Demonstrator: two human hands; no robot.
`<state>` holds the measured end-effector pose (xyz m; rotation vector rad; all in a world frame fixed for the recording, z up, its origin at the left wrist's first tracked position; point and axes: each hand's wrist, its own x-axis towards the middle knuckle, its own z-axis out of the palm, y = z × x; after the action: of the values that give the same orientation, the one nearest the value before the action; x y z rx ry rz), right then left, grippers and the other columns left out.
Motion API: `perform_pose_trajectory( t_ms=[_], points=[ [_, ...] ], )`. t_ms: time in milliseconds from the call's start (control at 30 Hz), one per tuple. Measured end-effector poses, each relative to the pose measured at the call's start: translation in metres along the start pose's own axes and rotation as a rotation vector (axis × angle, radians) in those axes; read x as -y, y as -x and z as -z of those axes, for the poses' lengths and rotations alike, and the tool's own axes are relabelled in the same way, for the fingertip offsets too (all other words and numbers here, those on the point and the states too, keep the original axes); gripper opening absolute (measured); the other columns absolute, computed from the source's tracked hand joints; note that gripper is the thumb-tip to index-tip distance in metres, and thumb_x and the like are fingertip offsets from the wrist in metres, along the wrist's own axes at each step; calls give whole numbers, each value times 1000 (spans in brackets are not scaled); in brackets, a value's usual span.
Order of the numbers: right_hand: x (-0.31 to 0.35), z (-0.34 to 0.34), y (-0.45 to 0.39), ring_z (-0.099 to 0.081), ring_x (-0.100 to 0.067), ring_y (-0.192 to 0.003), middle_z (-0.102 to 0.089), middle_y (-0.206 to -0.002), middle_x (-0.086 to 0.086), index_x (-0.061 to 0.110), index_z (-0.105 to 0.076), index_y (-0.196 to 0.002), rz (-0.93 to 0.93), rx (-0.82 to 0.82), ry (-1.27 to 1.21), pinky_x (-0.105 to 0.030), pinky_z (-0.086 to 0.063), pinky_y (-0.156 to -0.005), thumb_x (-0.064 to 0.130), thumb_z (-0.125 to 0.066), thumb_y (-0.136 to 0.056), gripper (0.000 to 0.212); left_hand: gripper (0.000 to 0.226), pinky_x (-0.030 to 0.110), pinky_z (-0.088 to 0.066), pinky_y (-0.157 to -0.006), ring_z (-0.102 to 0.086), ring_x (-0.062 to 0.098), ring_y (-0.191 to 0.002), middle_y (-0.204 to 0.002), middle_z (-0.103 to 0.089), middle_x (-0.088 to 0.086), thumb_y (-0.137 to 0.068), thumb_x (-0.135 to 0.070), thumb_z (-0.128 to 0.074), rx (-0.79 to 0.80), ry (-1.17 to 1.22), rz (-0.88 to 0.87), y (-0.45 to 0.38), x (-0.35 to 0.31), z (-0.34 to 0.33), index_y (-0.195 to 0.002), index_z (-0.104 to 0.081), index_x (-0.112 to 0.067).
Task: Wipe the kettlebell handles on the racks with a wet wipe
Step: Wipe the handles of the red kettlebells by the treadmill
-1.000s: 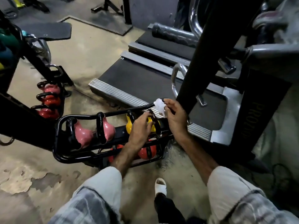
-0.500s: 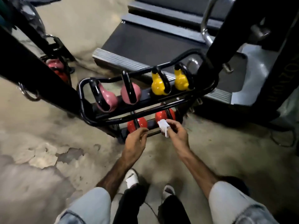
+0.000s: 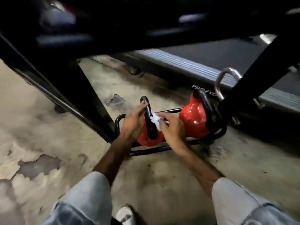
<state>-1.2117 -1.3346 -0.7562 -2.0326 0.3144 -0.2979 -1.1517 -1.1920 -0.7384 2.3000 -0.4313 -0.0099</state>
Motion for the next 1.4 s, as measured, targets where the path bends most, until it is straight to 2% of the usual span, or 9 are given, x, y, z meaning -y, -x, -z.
perform_pose_trajectory(
  t_ms=[167,333,533,633,833,1033,1167,1300,1400],
  points=[
    [-52,-32,44,-58,7,-112,-65,-120,13,20,-71,-116,108,-50,-105,-11,-44,-96,7,-64,-90,30,39,6,-12,-107,-29,12,-139,-150,-32,3,-96,-9,-49,-2,35,-83,-19,45,-33,-135,-51,-15],
    [-65,-48,67,-57,7,-114,-65,-125,9,27,-69,-119,126,-152,-149,-13,-44,-97,9,-61,-93,33,39,11,-18,-109,-31,3,-134,-149,-34,3,-95,-16,-53,-19,90,-153,-18,55,-36,-134,-52,-18],
    [-31,-43,7,-59,-16,-116,-66,-125,2,24,-65,-125,-87,-52,-23,-16,-39,-89,16,-48,-97,34,38,11,-20,-109,-34,4,-133,-148,-37,6,-93,-11,-55,-24,169,-122,-13,54,-37,-131,-55,-15],
    [-51,-39,36,-62,-9,-102,-69,-119,0,21,-66,-124,-82,-46,-20,-13,-39,-77,15,-50,-96,32,37,15,-21,-111,-33,2,-133,-147,-38,1,-93,-14,-56,-5,206,-116,-14,57,-37,-130,-56,-18],
    [-56,-51,48,-65,6,-97,-71,-113,8,31,-64,-124,2,-186,-193,-16,-53,-86,13,-56,-94,36,37,25,-28,-114,-35,-2,-130,-145,-42,-2,-90,-12,-61,-23,295,-84,-19,60,-38,-127,-59,-17],
    [-56,-56,17,-56,-11,-124,-65,-127,0,15,-68,-121,538,-110,-25,-33,-45,-104,6,-53,-96,31,34,24,-35,-110,-43,-2,-127,-140,-49,-3,-89,-5,-60,-28,391,-30,-20,61,-33,-122,-63,-14],
    [-92,-29,25,-41,-37,-136,-63,-130,2,14,-71,-113,1034,31,456,-56,-34,-110,-1,-51,-92,33,33,35,-39,-108,-43,5,-129,-141,-48,2,-89,2,-58,9,534,27,-25,64,-31,-119,-64,-9],
    [-65,-10,0,-51,-34,-126,-70,-111,8,22,-70,-100,1338,145,874,-64,-25,-108,12,-46,-88,29,45,42,-45,-103,-49,10,-126,-136,-54,0,-87,14,-47,-3,495,21,-31,70,-31,-110,-70,-17],
    [-27,-20,-20,-54,-29,-102,-69,-83,2,19,-65,-82,1389,192,1028,-52,-33,-98,18,-48,-83,18,45,40,-52,-95,-55,11,-120,-134,-56,1,-86,16,-47,-26,435,26,-32,67,-25,-110,-71,-14]
  ],
)
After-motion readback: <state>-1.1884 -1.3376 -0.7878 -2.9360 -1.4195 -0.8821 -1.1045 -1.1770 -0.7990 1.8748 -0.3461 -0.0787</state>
